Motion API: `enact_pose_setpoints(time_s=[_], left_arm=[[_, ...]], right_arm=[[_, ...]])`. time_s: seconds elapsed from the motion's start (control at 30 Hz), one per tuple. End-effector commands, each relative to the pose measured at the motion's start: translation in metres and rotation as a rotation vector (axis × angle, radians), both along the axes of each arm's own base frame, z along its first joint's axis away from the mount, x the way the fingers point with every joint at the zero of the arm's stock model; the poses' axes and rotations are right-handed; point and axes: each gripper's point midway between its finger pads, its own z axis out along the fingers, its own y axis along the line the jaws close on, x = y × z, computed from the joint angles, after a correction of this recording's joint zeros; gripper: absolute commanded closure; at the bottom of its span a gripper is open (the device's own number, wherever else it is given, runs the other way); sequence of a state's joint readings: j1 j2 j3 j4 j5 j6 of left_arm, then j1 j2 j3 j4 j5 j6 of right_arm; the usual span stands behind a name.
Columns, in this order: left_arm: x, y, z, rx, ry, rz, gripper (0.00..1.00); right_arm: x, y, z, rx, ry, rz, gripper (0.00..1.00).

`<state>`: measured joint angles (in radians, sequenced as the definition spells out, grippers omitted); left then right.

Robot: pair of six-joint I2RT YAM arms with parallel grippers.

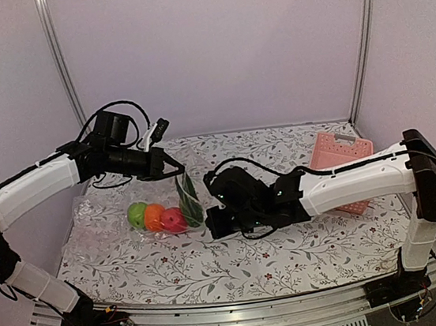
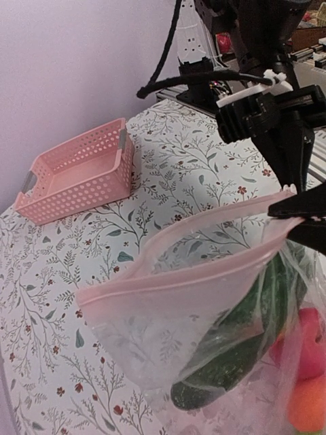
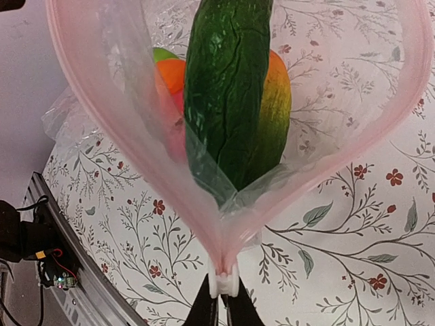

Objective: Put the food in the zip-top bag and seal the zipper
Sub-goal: Pass from the left arm to the right, then pass from the right arm to the left

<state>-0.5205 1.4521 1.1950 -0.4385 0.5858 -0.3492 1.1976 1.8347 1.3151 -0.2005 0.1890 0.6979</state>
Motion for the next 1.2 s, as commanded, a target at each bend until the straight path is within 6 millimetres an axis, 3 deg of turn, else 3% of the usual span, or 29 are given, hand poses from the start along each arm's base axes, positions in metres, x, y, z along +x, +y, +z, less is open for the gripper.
enact_pose_setpoints(time_s=[0.0, 0.2, 0.3, 0.5, 0.53, 0.7, 0.83, 0.93, 1.17], left_arm=[[0.003, 0.006, 0.003, -0.001, -0.022, 0.017, 1.0], [0.005, 0.007, 0.001, 0.009, -0.024, 0.023, 1.0], [0.007, 0.01, 0.0, 0.027, -0.032, 0.039, 0.99], [0.015, 0.03, 0.02, 0.043, -0.121, 0.121, 0.44], [0.016, 0.036, 0.027, 0.04, -0.153, 0.144, 0.4], [0.022, 0.077, 0.066, 0.029, -0.321, 0.278, 0.24], [0.024, 0.101, 0.082, 0.045, -0.392, 0.359, 0.19], [0.026, 0.107, 0.084, 0.041, -0.394, 0.374, 0.19], [0.02, 0.098, 0.09, -0.004, -0.403, 0.307, 0.17]], right_arm=[[0.008, 0.001, -0.004, -0.018, -0.033, -0.025, 0.97], [0.01, 0.0, 0.004, -0.014, -0.058, -0.024, 1.0], [0.01, -0.005, 0.022, -0.011, -0.09, -0.016, 1.0], [0.01, -0.027, 0.101, -0.071, -0.199, 0.033, 1.0], [0.012, -0.029, 0.118, -0.083, -0.231, 0.052, 1.0], [0.019, -0.036, 0.153, -0.097, -0.257, 0.124, 1.0], [0.025, -0.038, 0.187, -0.079, -0.315, 0.168, 1.0], [0.029, -0.038, 0.211, -0.058, -0.352, 0.202, 1.0], [0.038, -0.036, 0.213, -0.141, -0.407, 0.29, 1.0]])
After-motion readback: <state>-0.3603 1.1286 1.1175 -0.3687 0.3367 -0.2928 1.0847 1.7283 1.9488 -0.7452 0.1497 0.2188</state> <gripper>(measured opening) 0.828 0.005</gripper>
